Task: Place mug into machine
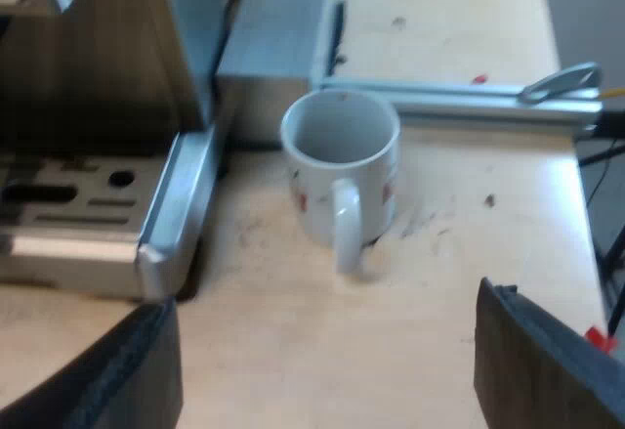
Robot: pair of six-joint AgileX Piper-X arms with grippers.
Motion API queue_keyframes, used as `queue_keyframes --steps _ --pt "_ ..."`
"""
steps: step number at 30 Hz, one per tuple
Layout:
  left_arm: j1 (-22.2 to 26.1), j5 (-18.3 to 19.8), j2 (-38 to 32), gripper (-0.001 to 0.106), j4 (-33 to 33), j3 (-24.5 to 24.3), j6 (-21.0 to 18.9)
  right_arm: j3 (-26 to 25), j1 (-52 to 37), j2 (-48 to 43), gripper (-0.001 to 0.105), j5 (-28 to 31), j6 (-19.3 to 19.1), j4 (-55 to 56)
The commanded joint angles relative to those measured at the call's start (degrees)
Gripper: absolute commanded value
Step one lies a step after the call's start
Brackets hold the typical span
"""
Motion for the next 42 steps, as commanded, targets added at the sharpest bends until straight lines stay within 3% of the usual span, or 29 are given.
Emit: queue_keyframes --steps 1,3,5,8,15,16,21,26,36,42 --pt "-5.91 2.79 2.53 0.089 -1.74 -0.21 -0.64 -3.83 2.53 5.62 0.064 -2.32 -0.22 4.18" --pt "-9.15 4.66 3.61 0.089 -2.66 -0.21 -0.64 -4.43 3.31 7.31 0.064 -3.74 -0.22 4.91" --pt "-13.12 8.88 4.42 0.089 -3.72 0.20 -0.28 -4.67 4.84 10.32 0.064 -7.55 -0.22 5.27" --pt "-16.62 11.43 4.72 0.089 -4.72 1.27 0.15 -4.67 6.15 12.35 0.064 -10.42 -0.22 5.31" --pt "-20.02 11.85 4.72 0.089 -7.34 4.06 1.21 -4.47 6.81 13.12 0.064 -11.93 -0.22 5.19" --pt "-21.04 11.85 4.85 0.089 -14.45 9.69 1.21 -4.37 6.81 13.12 0.064 -11.93 -0.22 5.19" --pt "-21.04 11.85 4.98 0.089 -25.41 16.80 1.09 -3.71 6.81 13.12 0.064 -9.63 -0.22 4.39" --pt "-21.04 12.18 5.09 0.089 -30.53 22.07 1.09 2.07 6.81 13.25 0.064 -3.57 -0.22 -0.03" --pt "-21.04 12.17 5.09 0.089 -31.15 22.50 1.09 16.41 6.81 13.31 0.063 -0.04 -0.22 -18.64" --pt "-21.04 12.17 5.09 0.089 -31.15 22.50 1.09 27.65 6.81 13.31 0.062 1.77 -0.22 -38.07"
